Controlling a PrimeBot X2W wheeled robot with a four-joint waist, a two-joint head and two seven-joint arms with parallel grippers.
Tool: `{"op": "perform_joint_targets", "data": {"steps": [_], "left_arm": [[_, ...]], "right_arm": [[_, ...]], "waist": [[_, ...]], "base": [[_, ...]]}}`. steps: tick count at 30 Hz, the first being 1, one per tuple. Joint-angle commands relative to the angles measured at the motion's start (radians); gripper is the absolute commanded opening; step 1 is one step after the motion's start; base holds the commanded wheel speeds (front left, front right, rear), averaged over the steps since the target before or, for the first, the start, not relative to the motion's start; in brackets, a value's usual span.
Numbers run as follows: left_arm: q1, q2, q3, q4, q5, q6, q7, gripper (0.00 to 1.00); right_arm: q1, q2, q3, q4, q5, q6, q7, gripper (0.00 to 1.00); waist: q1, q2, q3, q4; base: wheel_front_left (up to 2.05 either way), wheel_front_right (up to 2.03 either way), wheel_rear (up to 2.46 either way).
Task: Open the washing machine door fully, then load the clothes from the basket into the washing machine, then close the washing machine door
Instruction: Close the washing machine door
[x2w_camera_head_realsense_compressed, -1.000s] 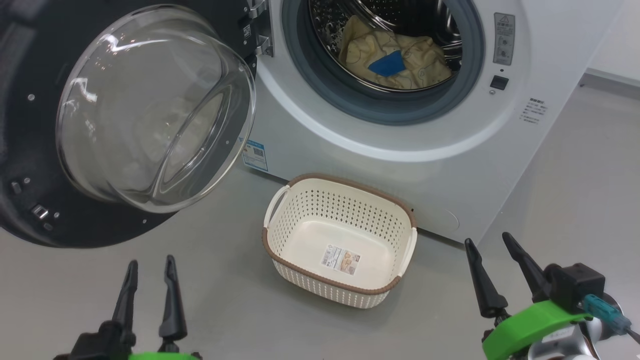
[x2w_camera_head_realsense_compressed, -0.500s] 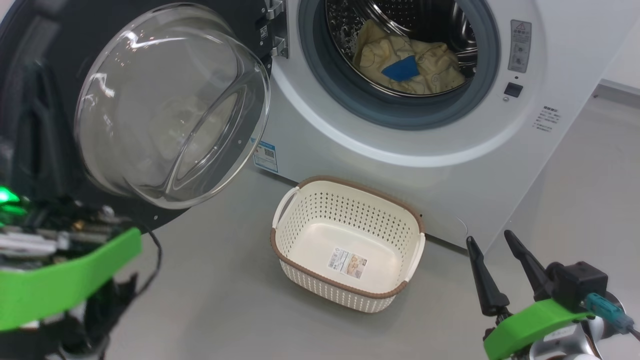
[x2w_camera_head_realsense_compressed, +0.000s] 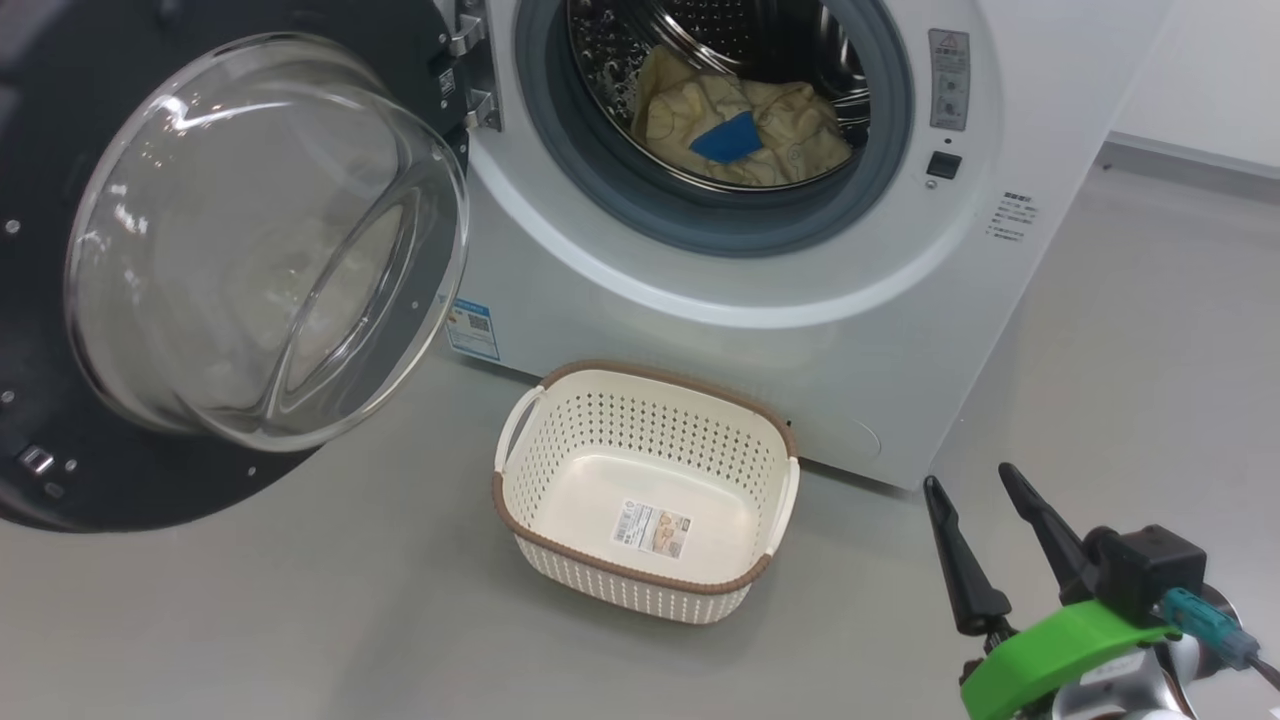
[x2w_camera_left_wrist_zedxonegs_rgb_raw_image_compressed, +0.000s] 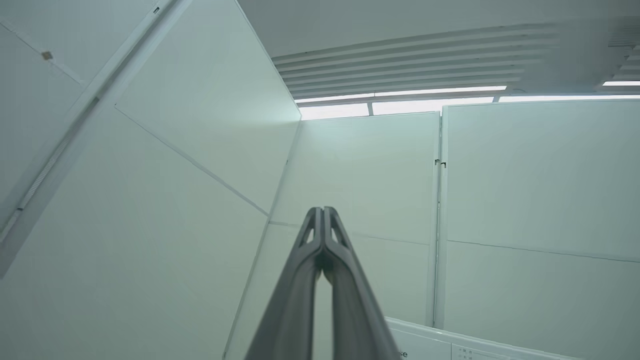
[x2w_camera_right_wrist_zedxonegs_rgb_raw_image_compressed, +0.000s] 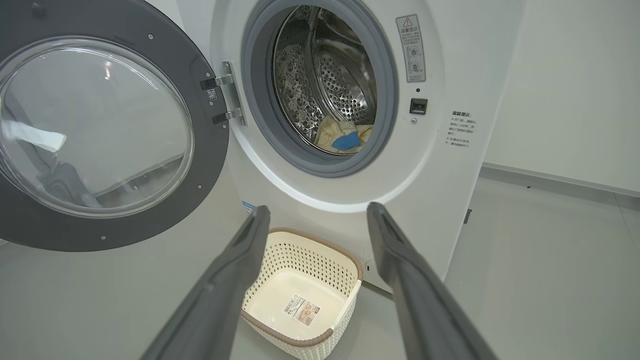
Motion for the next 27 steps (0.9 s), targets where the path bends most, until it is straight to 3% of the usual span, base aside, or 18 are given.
{"op": "perform_joint_targets", "data": {"steps": [1,13,21,27], "left_arm": [[-0.041,0.056,0.036,0.001,-0.013,-0.006,0.014,0.00],[-0.076,0.146,0.135,0.489,-0.222,-0.022,0.199,0.00],[0.016,0.143,0.210,0.698,-0.364,-0.025,0.356,0.00],[0.088,0.125,0.253,0.774,-0.447,-0.028,0.435,0.00]], "right_arm": [[-0.029,-0.009,0.018,-0.032,0.009,0.004,-0.006,1.00],[-0.023,-0.009,0.013,-0.040,0.004,0.004,0.007,1.00],[-0.026,-0.009,0.016,-0.052,0.000,0.004,0.032,1.00],[-0.034,-0.011,0.021,-0.060,0.000,0.004,0.049,1.00]], "waist": [[0.0000,0.0000,0.003,-0.010],[0.0000,0.0000,0.020,-0.034],[0.0000,0.0000,0.038,-0.033],[0.0000,0.0000,0.052,-0.038]], "base": [[0.00,0.00,0.00],[0.00,0.00,0.00],[0.00,0.00,0.00],[0.00,0.00,0.00]]}}
